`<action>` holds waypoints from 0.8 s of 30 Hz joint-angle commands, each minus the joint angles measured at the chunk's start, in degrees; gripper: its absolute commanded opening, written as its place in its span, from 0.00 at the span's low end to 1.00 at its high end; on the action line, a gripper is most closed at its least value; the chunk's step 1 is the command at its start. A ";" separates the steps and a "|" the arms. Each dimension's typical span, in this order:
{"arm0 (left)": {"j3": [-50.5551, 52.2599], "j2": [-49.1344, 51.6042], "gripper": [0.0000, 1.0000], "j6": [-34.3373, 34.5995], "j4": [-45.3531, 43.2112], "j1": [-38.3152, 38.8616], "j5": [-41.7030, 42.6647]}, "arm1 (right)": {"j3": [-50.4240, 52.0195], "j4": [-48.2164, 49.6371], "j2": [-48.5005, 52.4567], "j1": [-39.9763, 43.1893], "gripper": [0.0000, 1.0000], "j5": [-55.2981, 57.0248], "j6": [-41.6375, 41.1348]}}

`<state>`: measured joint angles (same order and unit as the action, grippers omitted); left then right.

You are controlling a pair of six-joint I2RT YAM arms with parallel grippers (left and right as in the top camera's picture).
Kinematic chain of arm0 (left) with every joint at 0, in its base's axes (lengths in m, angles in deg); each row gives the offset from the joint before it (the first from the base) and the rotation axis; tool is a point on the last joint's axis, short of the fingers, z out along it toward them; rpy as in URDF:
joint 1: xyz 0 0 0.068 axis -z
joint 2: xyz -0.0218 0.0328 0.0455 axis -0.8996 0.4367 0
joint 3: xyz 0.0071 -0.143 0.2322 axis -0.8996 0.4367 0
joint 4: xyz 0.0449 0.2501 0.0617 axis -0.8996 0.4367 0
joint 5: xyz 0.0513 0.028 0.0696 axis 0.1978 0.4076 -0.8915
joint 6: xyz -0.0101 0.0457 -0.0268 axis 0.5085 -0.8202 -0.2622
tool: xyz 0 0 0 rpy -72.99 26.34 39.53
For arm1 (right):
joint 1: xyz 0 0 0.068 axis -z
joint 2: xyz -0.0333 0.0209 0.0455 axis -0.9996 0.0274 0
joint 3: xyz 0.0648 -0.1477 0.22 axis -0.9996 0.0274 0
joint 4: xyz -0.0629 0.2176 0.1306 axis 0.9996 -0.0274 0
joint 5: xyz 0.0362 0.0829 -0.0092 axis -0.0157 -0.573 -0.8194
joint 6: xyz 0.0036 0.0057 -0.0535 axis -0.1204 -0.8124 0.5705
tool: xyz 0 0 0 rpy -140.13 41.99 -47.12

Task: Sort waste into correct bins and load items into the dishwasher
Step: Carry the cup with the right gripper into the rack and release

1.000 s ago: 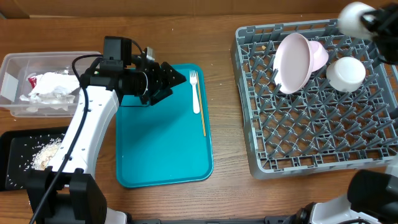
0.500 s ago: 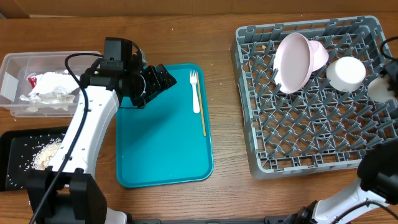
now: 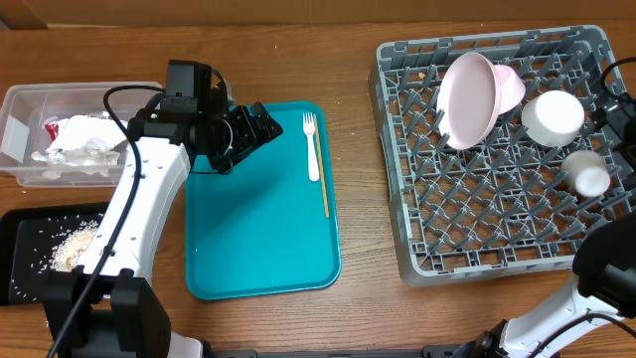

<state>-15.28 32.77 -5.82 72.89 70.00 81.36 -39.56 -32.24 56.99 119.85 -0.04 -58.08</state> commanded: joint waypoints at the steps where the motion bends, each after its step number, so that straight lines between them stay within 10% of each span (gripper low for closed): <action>1: -0.37 0.04 0.91 -1.09 0.17 0.15 -0.09 | -1.62 -1.31 -0.68 -0.22 1.00 0.81 -0.66; 10: -0.37 0.04 0.98 -1.09 0.22 0.15 -0.09 | -1.77 -3.85 -2.91 -1.84 0.97 -6.01 2.51; 18: -0.37 0.04 1.00 -1.55 1.86 0.15 -0.13 | 2.56 -3.45 -2.86 -1.33 0.04 3.58 -5.01; 24: -0.37 0.04 1.00 -1.53 1.81 0.13 -0.13 | 10.10 1.05 -2.80 0.87 0.04 2.32 -5.20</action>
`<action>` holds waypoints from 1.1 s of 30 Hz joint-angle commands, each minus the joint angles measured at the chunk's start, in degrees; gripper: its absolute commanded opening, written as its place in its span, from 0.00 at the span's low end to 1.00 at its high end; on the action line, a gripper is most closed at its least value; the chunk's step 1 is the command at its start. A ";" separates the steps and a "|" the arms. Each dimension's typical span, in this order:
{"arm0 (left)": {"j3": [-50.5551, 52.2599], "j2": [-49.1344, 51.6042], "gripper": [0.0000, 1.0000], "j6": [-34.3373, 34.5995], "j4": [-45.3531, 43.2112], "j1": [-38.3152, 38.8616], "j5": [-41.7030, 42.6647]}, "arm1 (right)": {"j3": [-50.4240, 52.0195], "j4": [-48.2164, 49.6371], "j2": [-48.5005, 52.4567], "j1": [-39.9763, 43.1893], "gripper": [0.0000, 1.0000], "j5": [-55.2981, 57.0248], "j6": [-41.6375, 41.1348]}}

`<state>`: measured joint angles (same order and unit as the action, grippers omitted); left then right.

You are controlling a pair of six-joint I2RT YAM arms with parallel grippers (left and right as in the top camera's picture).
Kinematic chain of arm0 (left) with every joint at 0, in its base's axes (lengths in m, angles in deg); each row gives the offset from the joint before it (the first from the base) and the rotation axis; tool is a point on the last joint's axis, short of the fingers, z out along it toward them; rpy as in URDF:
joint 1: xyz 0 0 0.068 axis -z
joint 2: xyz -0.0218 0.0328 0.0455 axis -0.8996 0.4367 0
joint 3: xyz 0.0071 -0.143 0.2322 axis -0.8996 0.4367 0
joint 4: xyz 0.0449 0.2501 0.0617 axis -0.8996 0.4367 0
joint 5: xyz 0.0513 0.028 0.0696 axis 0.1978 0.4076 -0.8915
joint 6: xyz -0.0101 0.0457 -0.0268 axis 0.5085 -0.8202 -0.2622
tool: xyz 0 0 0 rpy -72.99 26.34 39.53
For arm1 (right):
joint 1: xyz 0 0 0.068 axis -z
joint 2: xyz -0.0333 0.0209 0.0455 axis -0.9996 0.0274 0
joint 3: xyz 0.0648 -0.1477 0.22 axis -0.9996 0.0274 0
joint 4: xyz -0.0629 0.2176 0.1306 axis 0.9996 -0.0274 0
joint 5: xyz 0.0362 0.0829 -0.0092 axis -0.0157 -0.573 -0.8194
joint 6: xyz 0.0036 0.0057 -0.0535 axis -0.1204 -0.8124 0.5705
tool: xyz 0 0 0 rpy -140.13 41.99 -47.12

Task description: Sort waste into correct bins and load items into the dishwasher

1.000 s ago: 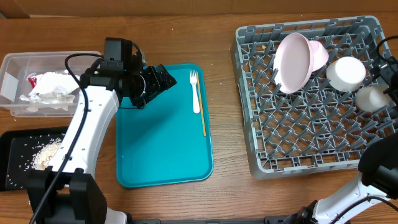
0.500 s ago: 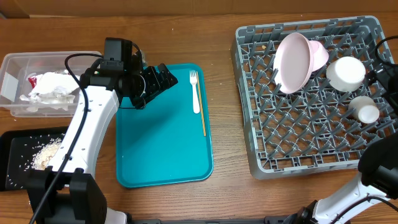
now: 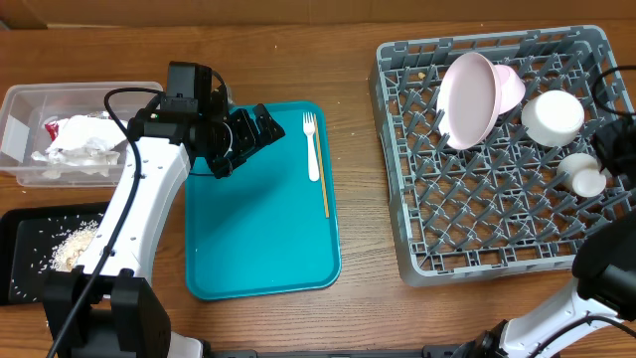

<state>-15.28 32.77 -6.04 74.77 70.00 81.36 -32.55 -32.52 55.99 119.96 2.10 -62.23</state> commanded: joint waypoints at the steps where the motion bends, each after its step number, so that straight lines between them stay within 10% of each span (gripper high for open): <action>1: -0.37 0.04 1.00 -1.31 -0.07 0.13 -0.13 | 4.02 2.16 -1.79 0.76 0.04 0.17 -1.05; 27: -0.37 0.04 1.00 -1.31 0.00 0.15 -0.11 | 4.00 16.74 -4.61 0.70 0.04 -15.41 7.37; 33: -0.37 0.04 1.00 -1.31 -0.02 0.15 -0.09 | 3.91 12.15 -9.99 0.20 0.22 -20.17 10.54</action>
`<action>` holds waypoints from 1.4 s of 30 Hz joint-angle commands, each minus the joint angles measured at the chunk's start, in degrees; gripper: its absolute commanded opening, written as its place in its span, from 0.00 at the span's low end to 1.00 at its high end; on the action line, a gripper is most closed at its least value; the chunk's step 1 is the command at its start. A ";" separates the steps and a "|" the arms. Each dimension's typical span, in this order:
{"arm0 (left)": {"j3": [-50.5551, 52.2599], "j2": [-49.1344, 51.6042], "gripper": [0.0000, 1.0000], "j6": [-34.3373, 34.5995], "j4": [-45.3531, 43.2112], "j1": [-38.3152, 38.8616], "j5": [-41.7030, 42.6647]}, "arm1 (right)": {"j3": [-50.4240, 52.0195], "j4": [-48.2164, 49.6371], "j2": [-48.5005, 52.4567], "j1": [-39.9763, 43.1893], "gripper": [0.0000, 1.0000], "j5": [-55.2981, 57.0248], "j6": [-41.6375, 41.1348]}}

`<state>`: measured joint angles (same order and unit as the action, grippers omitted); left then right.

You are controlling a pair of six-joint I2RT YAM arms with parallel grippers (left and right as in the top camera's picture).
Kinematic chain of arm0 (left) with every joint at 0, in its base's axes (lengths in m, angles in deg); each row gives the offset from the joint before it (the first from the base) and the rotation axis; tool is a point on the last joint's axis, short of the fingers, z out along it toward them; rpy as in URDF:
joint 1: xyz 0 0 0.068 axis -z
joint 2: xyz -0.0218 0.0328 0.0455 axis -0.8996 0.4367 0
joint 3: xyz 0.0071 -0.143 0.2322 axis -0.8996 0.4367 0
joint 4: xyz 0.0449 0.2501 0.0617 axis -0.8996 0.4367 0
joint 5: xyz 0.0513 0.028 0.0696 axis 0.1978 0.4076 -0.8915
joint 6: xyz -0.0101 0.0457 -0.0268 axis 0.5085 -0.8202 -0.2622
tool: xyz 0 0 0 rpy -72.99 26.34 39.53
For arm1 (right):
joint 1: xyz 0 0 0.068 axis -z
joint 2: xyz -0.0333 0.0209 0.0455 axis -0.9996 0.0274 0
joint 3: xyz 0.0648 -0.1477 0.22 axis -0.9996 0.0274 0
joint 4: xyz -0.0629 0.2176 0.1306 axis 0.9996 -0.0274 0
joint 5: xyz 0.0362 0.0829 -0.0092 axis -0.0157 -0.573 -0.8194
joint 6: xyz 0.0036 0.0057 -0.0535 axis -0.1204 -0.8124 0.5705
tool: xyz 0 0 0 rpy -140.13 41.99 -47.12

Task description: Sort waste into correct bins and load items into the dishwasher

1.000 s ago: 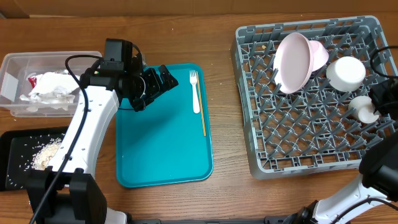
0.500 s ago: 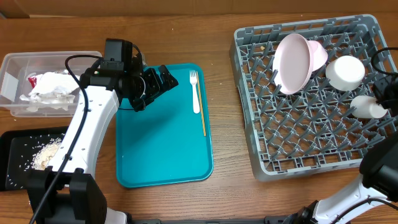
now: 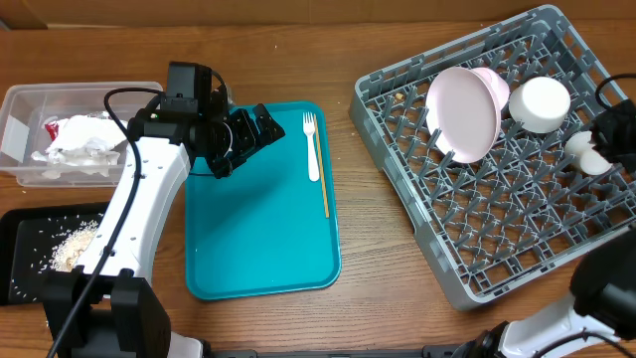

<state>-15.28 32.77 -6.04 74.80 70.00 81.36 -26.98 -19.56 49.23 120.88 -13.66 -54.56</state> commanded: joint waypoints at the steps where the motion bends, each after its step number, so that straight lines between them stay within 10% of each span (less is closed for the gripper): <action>1: -0.37 0.04 1.00 -1.33 -0.07 0.15 -0.09 | -1.66 -2.38 -3.63 -1.60 0.31 -8.33 5.53; 4: -0.37 0.04 1.00 -1.31 -0.04 0.15 -0.07 | -1.64 -6.86 -3.69 -5.57 0.76 -14.32 12.98; 15: -0.37 0.04 1.00 -2.21 0.37 0.24 0.31 | 2.12 -12.22 -3.67 -38.53 1.00 0.11 16.04; 24: -0.37 0.04 1.00 -2.43 1.27 0.24 0.31 | 7.72 -1.38 -1.60 -51.52 0.98 9.11 15.56; 42: -0.37 0.04 1.00 -2.40 1.20 0.24 -0.04 | 7.93 2.78 8.46 -52.85 0.47 5.51 15.28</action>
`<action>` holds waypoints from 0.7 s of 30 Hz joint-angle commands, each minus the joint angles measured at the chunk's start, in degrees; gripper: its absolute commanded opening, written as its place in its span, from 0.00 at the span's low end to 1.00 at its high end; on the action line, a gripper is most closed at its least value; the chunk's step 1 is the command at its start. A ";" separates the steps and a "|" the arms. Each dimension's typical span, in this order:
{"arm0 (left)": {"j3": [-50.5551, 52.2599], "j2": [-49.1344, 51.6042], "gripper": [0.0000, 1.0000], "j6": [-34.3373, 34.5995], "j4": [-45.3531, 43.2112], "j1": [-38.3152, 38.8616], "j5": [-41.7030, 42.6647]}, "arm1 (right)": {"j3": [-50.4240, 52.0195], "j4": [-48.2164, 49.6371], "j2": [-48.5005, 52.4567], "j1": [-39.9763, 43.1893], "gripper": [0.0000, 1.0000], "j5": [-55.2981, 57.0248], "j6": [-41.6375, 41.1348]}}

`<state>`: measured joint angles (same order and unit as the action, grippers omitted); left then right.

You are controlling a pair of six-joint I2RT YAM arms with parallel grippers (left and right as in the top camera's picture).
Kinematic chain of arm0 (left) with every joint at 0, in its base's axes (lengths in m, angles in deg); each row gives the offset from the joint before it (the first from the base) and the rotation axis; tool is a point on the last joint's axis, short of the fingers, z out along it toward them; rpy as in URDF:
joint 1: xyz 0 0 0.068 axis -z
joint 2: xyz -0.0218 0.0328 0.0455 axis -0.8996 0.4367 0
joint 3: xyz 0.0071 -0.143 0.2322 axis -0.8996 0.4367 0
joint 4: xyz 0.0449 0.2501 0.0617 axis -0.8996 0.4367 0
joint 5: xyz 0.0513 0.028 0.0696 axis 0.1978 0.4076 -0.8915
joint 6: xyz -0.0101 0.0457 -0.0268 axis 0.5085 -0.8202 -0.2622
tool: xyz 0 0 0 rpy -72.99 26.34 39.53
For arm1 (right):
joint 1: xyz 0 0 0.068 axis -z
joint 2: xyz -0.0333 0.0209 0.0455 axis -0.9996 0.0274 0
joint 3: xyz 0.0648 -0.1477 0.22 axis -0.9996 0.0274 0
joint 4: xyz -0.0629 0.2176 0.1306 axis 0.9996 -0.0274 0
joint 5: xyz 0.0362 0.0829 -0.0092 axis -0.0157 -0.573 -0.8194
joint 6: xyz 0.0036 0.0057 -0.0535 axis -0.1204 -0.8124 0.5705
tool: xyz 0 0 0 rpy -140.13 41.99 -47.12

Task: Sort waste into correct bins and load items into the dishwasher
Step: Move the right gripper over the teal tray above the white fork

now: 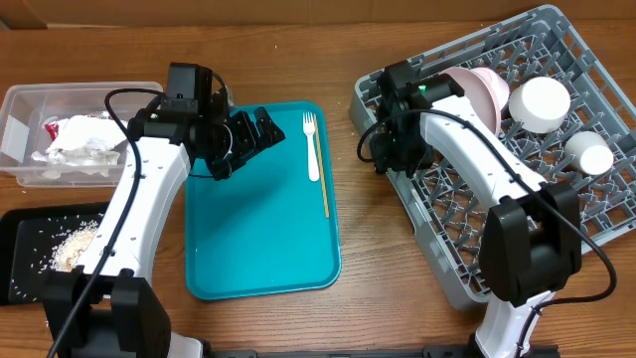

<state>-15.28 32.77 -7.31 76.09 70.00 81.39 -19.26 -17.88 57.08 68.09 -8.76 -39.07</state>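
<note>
A white plastic fork [311,145] and a thin wooden stick [324,185] lie on the right side of the teal tray [258,229]. My left gripper [258,129] hovers over the tray's far left corner, open and empty. The grey dish rack [497,209] sits turned at an angle, holding a pink bowl [475,99] and two white cups [540,102] [588,155]. My right gripper [382,151] reaches across the rack to its left edge. Its fingers are too dark to tell apart.
A clear bin [20,149] holding crumpled wrappers stands at the far left. In front of it lies a black tray [25,273] with scattered food crumbs. A strip of bare wooden table separates the teal tray from the rack.
My right arm was at the frame's right edge beside the small cup. It now lies across the rack with its gripper at the left edge. The rack, tray and left arm have not moved.
The rack first stood square to the table with my right gripper at its right side by the small cup. By 1.4 s ago it was turned counter-clockwise and nearer the tray. My right arm has since crossed to its left edge. The left gripper stayed over the tray.
</note>
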 commanded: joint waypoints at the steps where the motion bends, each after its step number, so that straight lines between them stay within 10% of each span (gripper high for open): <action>1: -0.37 0.04 1.00 -1.14 -0.09 0.24 -0.22 | 0.22 1.75 0.61 -0.07 0.43 1.22 -0.85; 21: -0.37 0.04 1.00 -1.14 -0.02 0.24 -0.17 | 0.20 15.82 0.63 2.86 0.17 7.19 -10.75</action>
<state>-15.28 32.77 -7.31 76.09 70.02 81.36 -19.15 -1.94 57.65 69.14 -3.87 -45.93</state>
